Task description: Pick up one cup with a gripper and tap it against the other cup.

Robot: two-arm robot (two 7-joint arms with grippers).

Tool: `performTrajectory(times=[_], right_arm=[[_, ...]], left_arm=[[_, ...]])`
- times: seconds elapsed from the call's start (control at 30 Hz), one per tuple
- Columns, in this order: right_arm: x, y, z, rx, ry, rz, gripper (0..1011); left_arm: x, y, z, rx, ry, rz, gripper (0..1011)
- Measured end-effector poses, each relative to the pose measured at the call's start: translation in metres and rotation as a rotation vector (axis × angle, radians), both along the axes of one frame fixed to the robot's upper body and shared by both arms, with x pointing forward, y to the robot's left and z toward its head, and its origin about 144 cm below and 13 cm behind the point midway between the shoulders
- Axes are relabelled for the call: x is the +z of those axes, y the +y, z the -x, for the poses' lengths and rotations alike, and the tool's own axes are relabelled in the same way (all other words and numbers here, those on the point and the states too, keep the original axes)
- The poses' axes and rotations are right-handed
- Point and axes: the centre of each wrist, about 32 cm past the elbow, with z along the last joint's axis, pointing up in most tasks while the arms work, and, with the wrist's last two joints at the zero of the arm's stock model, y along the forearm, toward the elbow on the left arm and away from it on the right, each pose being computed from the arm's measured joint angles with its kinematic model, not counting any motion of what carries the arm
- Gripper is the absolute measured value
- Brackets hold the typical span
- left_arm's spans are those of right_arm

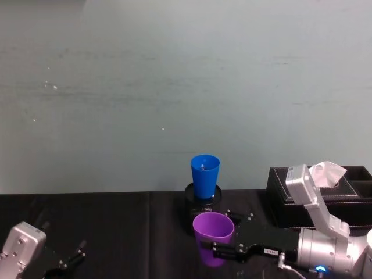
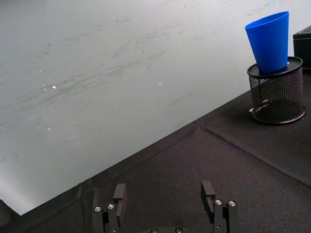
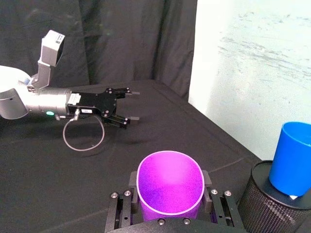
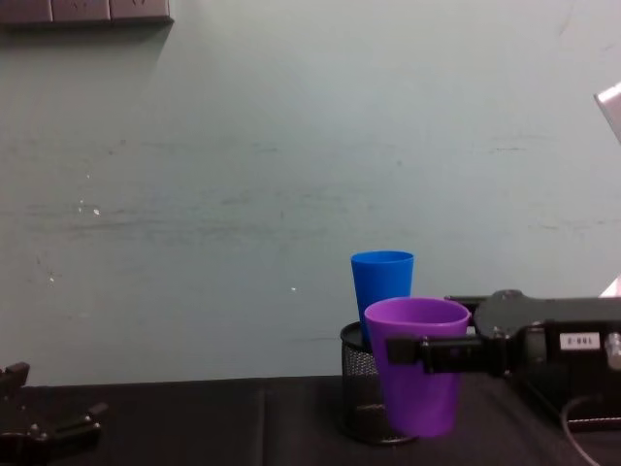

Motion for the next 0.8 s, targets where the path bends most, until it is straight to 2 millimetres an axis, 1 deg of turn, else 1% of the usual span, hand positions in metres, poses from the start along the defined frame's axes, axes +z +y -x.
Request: performTrajectory(times=[0.23,0.6,0.8], right_arm=[[0.012,0.0,-0.003,0.009,0.005,0.013,723],[0.014,0.001,-0.004,0.01,0.015,-0.01,723],[0.018,0.001,-0.006,0.015,0.01,-0.01,723]], left_arm=[[0.0,0.0,0.0,0.0,0.0,0.0,1000],[0.0,0.0,0.0,0.0,0.0,0.0,1000],[0.0,0.0,0.0,0.0,0.0,0.0,1000]])
